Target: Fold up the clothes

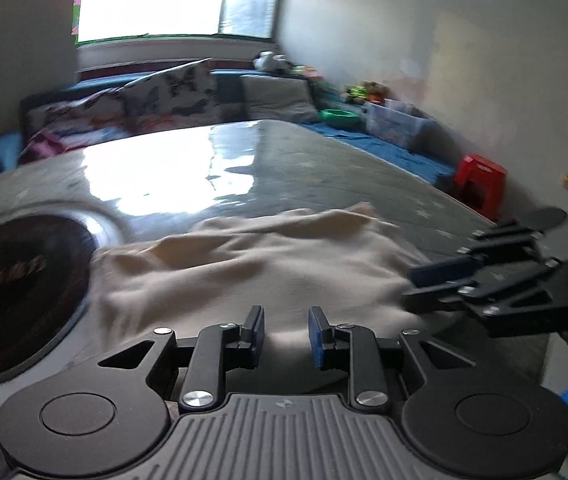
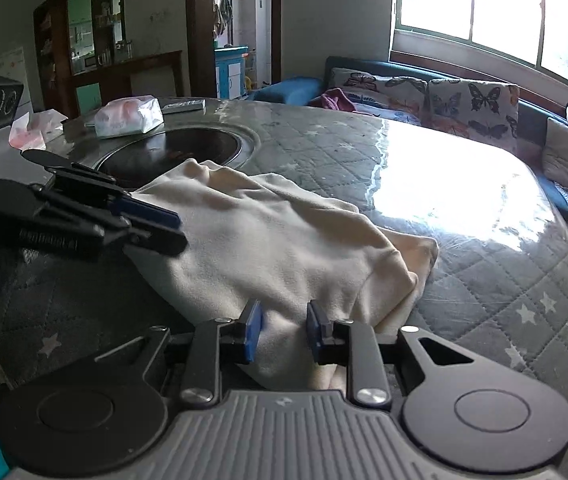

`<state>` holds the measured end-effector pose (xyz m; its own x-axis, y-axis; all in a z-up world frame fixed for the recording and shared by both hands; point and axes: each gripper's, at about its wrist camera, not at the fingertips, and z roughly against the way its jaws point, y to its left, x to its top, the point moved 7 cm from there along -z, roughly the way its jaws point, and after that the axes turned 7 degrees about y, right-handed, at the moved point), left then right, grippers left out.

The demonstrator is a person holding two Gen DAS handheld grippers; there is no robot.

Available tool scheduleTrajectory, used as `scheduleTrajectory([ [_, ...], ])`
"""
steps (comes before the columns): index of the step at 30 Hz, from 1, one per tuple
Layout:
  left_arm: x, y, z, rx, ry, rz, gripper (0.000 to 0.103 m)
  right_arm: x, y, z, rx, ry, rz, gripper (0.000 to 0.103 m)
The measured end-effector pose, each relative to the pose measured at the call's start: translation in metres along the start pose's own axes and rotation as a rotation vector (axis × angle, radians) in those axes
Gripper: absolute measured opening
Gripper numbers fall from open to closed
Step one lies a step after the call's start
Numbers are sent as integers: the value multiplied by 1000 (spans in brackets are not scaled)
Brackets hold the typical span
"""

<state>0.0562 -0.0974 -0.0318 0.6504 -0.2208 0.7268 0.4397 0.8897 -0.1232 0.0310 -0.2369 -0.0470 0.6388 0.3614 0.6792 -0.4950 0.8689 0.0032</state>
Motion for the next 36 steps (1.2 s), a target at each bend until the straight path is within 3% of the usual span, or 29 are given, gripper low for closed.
scheduleTrajectory([
  [11, -1, 50, 14, 60, -27, 134, 27, 1, 1, 1, -6, 3, 6, 25],
  [19, 27, 44, -3, 46, -15, 106, 27, 22, 2, -4, 4, -1, 8, 25],
  [23, 28, 53, -19, 70, 18, 117, 25, 38, 3, -17, 32, -1, 14, 25],
  [36, 22, 72, -10, 90, 10, 174, 26, 85, 27, -79, 106, 51, 78, 21],
])
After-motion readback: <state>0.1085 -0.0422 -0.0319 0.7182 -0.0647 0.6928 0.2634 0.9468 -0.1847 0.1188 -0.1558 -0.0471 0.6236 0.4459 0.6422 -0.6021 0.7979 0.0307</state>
